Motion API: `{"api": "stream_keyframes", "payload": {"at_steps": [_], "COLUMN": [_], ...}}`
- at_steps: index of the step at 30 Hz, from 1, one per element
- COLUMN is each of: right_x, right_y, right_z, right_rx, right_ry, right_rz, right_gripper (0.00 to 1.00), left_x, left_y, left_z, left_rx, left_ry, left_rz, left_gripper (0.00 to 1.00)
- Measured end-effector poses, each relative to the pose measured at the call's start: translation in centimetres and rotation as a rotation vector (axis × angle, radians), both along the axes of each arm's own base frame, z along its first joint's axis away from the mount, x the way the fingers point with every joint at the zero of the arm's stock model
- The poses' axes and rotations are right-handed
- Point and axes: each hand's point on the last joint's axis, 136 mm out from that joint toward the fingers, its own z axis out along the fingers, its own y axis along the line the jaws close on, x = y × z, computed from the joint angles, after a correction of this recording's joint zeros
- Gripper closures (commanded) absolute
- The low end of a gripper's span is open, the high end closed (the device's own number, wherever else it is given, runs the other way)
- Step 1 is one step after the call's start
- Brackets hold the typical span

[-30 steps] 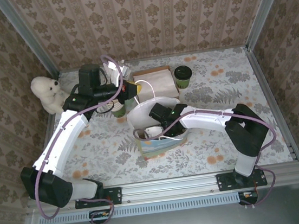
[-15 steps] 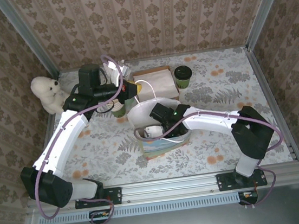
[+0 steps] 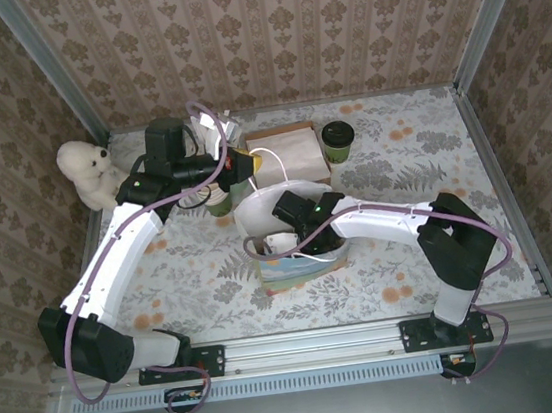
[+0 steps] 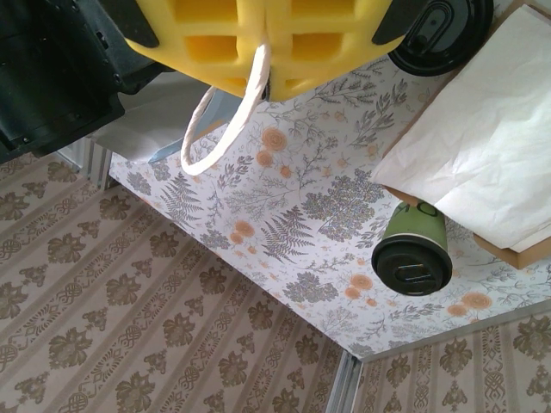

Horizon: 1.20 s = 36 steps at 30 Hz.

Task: Pack the takeout coffee

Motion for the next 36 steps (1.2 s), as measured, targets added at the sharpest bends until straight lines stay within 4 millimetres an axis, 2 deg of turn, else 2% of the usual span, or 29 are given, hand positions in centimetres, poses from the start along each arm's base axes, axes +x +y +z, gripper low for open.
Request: {"api": "stream_keyframes", "payload": {"at_steps": [4, 8, 9, 10, 18, 23, 30, 33, 36], "right_x": [0.3, 0.7, 0.8, 0.9, 1.1, 1.2, 1.7, 2.0, 3.2], "right_y": [0.5, 0.9, 1.0, 1.1, 1.1, 1.3, 1.6, 1.0, -1.0], "right_z": [2.5, 6.2, 6.9, 7.7, 11.6, 17.6, 23.6, 24.9, 25.4], "right_rx": [0.059, 0.141, 0.157, 0.173, 0.269, 0.439, 0.577, 0.609, 0.622], "right_ry": [-0.038, -0.1, -0.111, -0.12, -0.187, -0.294, -0.333, -0.332, -0.317], "right_rz": [-0.021, -0.037, -0.041, -0.052, -0.087, -0.112, -0.181, -0.2, -0.283], "right_gripper": [0.22, 0.17, 0.03, 0.0, 0.0, 0.0, 0.0, 0.0, 0.0], "left_x": [0.0, 0.0, 0.0, 0.0, 0.0, 0.0, -0.2, -0.3, -0.4], "left_y": [0.0, 0.0, 0.0, 0.0, 0.0, 0.0, 0.0, 0.0, 0.0], "left_z": [0.0, 0.0, 0.0, 0.0, -0.2, -0.3, -0.7, -0.7, -0.5], "left_rx": [0.0, 0.0, 0.001, 0.001, 0.004, 0.005, 0.004, 0.002, -0.002], "left_ry": [0.0, 0.0, -0.001, -0.001, -0.003, -0.001, 0.007, 0.006, 0.003], "left_rz": [0.001, 0.001, 0.0, 0.0, -0.002, -0.002, -0.01, -0.013, -0.017], "left_gripper": [1.0, 1.0, 1.0, 1.0, 1.0, 1.0, 1.0, 1.0, 1.0]}}
